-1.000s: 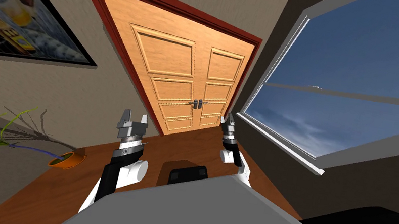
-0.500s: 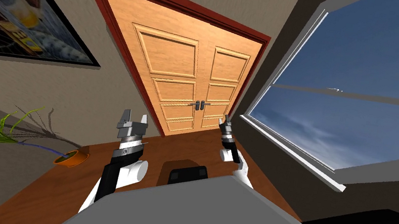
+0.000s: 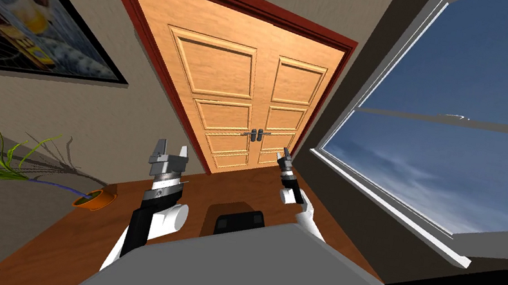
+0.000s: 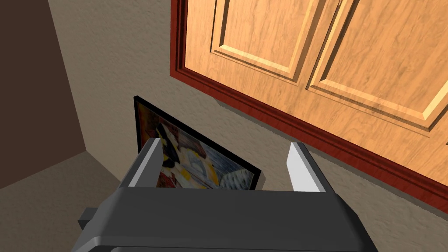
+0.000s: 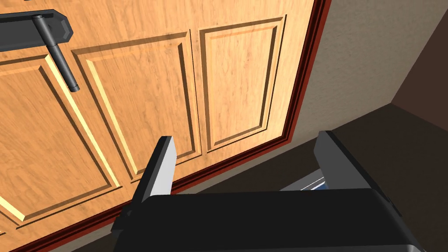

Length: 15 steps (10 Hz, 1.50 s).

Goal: Pull the door open

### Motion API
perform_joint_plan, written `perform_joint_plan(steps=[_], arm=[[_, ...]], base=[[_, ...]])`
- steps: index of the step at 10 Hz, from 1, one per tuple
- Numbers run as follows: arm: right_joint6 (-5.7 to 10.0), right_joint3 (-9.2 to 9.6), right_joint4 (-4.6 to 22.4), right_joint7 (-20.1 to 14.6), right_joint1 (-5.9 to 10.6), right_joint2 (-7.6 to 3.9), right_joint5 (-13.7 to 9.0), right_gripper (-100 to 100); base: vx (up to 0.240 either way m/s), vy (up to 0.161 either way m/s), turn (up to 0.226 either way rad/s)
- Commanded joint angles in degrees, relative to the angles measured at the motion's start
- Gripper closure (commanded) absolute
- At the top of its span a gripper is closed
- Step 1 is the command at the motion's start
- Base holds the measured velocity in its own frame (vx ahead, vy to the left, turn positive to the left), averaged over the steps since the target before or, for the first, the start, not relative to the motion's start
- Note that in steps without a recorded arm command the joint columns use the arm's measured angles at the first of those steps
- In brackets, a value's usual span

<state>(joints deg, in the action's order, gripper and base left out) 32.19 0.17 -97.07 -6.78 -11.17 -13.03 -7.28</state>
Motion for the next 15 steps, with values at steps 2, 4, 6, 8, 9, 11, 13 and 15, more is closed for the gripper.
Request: perform_joint_plan(steps=[2,4,6,8,9,11,13,15], arm=[[-0.09,0.35,4.26,-0.90,1.60,-1.71,-0.96,-100],[-0.31,0.64,7.56,-1.54,3.00,-2.99,-1.71,-100],[-0.54,0.94,10.85,-2.19,4.39,-4.26,-2.46,-100],[-0.77,1.23,14.11,-2.82,5.76,-5.52,-3.20,-100],[-0.88,1.37,15.71,-3.13,6.44,-6.13,-3.56,-100],[-1.11,1.65,18.91,-3.76,7.79,-7.35,-4.29,-100],[-1.32,1.93,22.00,-4.36,9.10,-8.53,-4.99,-100],[-1.53,2.19,25.01,-4.94,10.37,-9.67,-5.67,-100]], base=[[0.078,-0.004,0.086],[0.110,-0.014,0.078],[0.094,-0.008,0.069],[0.110,-0.010,0.082],[0.102,-0.010,0.078],[0.096,-0.022,0.081],[0.088,-0.018,0.068],[0.097,-0.016,0.072]])
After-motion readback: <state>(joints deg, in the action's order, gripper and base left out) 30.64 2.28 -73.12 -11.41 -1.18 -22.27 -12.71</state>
